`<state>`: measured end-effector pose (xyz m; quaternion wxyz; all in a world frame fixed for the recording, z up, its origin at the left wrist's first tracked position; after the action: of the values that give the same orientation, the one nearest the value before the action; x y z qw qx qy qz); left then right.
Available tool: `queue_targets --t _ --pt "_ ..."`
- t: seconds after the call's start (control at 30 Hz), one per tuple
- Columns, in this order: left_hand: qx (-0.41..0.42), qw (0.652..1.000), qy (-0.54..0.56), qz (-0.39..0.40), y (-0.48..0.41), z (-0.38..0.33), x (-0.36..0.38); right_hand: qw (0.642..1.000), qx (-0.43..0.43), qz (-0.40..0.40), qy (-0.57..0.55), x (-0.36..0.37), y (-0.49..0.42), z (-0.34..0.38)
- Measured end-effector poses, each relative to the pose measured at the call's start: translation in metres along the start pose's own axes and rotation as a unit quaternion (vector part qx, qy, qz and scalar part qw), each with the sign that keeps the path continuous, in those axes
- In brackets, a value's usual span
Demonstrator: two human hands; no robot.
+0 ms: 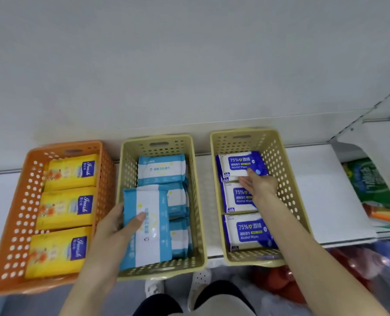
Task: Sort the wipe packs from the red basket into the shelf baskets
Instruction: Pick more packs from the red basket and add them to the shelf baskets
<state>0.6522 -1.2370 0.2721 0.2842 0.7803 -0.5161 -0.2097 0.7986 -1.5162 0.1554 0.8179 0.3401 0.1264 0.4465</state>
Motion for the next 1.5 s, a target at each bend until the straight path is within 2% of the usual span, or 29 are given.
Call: queue_targets --t 0.17,0.3,0.37,0.4,0.47,0.53,0.6,0.67,0.73,0.97,1.07,1.2,1.27,1.3,1.4,1.47,1.5 --pt "-0.026 0.999 0.027 0.030 0.000 -0.005 0.005 1.000 0.014 -0.023 0.000 0.004 0.006 -0.006" --pt "-0.043 0.997 0.023 0.061 -0.001 -0.007 0.006 0.991 0.086 -0.009 -0.107 0.002 0.015 -0.001" --pt "-0.054 0.994 0.018 0.093 -0.002 -0.008 0.004 0.982 0.112 0.049 -0.144 0.006 0.033 0.008" --pt "-0.057 0.992 0.014 0.114 -0.002 -0.010 0.002 0.984 0.097 0.092 -0.116 0.008 0.046 0.015" --pt "-0.060 0.986 -0.008 0.154 0.000 -0.013 0.000 0.982 -0.016 0.185 0.023 0.015 0.079 0.032" --pt "-0.053 0.982 -0.036 0.178 0.003 -0.017 -0.001 0.931 -0.162 0.282 0.167 0.029 0.122 0.047" --pt "-0.040 0.981 -0.049 0.184 0.004 -0.021 -0.002 0.865 -0.235 0.371 0.243 0.048 0.160 0.049" --pt "-0.024 0.981 -0.051 0.185 0.007 -0.025 -0.003 0.822 -0.225 0.437 0.287 0.066 0.183 0.040" --pt "-0.005 0.982 -0.047 0.184 0.010 -0.028 -0.006 0.806 -0.188 0.463 0.317 0.075 0.191 0.025" --pt "0.012 0.990 -0.011 0.142 0.011 -0.025 -0.031 0.839 -0.088 0.455 0.285 0.073 0.193 -0.005" --pt "0.030 0.989 -0.054 0.136 0.011 -0.023 -0.039 0.832 -0.067 0.464 0.297 0.071 0.196 -0.015" --pt "0.047 0.977 -0.137 0.159 0.014 -0.023 -0.043 0.756 -0.146 0.512 0.380 0.080 0.208 -0.019" --pt "0.085 0.974 -0.165 0.127 0.011 -0.025 -0.049 0.731 -0.178 0.526 0.397 0.088 0.209 -0.021" --pt "0.131 0.970 -0.186 0.087 0.008 -0.026 -0.055 0.722 -0.195 0.520 0.413 0.091 0.206 -0.022" --pt "0.260 0.934 -0.239 -0.048 0.007 -0.025 -0.075 0.694 -0.293 0.424 0.503 0.089 0.179 -0.013" --pt "0.259 0.935 -0.236 -0.063 0.007 -0.011 -0.083 0.674 -0.332 0.342 0.565 0.080 0.160 -0.007" --pt "0.238 0.943 -0.230 -0.045 0.007 -0.002 -0.083 0.661 -0.329 0.330 0.588 0.076 0.156 -0.008"
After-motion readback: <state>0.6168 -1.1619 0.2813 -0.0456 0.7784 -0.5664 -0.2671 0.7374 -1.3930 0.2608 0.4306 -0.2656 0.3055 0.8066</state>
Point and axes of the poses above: each hand's wrist, its own y-axis away from the middle knuckle, its own x-axis out of the palm, z = x × y, the point moved 4 cm from there along -y, towards the middle knuckle, and after that the axes turned 7 degrees about -x, right-handed, at the moved point
